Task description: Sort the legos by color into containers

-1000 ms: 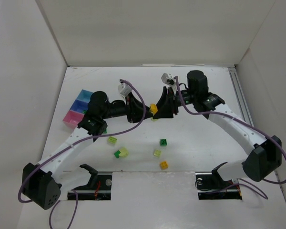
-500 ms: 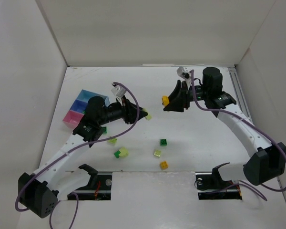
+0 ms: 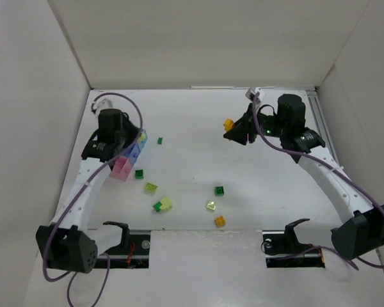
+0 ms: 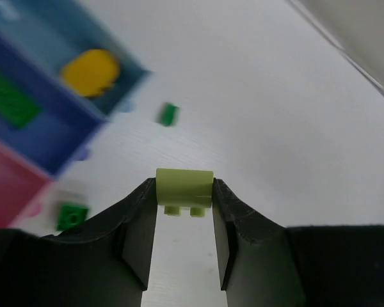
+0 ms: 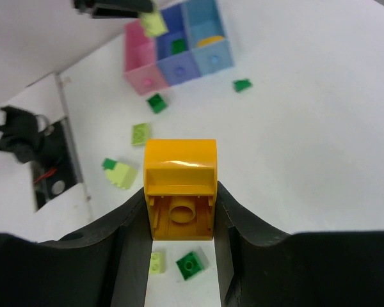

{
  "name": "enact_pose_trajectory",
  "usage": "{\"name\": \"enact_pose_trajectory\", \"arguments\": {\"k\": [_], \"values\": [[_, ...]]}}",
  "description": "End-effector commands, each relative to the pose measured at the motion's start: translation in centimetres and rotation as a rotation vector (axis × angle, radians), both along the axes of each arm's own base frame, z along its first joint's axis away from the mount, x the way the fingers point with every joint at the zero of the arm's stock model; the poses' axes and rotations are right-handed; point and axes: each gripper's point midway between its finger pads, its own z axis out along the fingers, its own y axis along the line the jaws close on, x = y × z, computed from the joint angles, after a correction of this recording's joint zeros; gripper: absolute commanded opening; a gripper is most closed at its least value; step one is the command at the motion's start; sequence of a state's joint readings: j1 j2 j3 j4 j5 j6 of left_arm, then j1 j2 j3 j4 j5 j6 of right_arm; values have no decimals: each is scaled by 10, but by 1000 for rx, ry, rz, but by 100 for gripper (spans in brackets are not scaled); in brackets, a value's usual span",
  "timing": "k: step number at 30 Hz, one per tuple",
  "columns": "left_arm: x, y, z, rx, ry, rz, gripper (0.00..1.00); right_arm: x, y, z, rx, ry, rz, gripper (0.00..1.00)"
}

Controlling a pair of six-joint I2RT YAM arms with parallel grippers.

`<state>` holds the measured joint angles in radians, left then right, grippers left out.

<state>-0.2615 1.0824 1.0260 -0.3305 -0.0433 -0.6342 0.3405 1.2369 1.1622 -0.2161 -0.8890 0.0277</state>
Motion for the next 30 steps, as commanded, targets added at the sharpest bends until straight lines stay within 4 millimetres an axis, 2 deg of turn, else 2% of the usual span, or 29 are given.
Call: {"name": "enact_pose_trajectory", "arguments": {"k": [1, 3, 6, 12, 16, 18, 19, 20, 21, 25, 26, 29, 30], "values": [[-18, 92, -62, 27, 279, 379, 0, 30, -24, -23, -111, 24, -277, 0], [-20, 119, -75, 17, 289, 478, 0, 32, -28, -25, -117, 13, -308, 0], [-22, 145, -77, 40, 285, 629, 0, 36, -36, -29, -137, 15, -358, 0], [-37, 170, -100, 95, 389, 787, 0, 36, -39, -46, -183, 63, -371, 0], [-37, 171, -114, 93, 434, 824, 0, 38, -39, -53, -204, 82, -365, 0], [-31, 172, -116, 90, 425, 824, 0, 37, -38, -53, -206, 74, -354, 0], [-30, 169, -120, 83, 441, 813, 2, 37, -38, -53, -206, 74, -354, 0], [-27, 167, -120, 69, 433, 804, 8, 37, -38, -50, -206, 74, -354, 0], [-25, 167, -119, 72, 424, 798, 20, 37, -38, -50, -206, 74, -354, 0], [-24, 166, -119, 75, 437, 785, 27, 35, -39, -52, -211, 82, -353, 0], [-25, 168, -119, 83, 435, 793, 34, 35, -39, -52, -211, 82, -353, 0], [-27, 167, -117, 83, 435, 793, 35, 34, -41, -51, -215, 80, -363, 0], [-26, 167, -117, 75, 432, 800, 40, 34, -41, -51, -215, 80, -363, 0]]}}
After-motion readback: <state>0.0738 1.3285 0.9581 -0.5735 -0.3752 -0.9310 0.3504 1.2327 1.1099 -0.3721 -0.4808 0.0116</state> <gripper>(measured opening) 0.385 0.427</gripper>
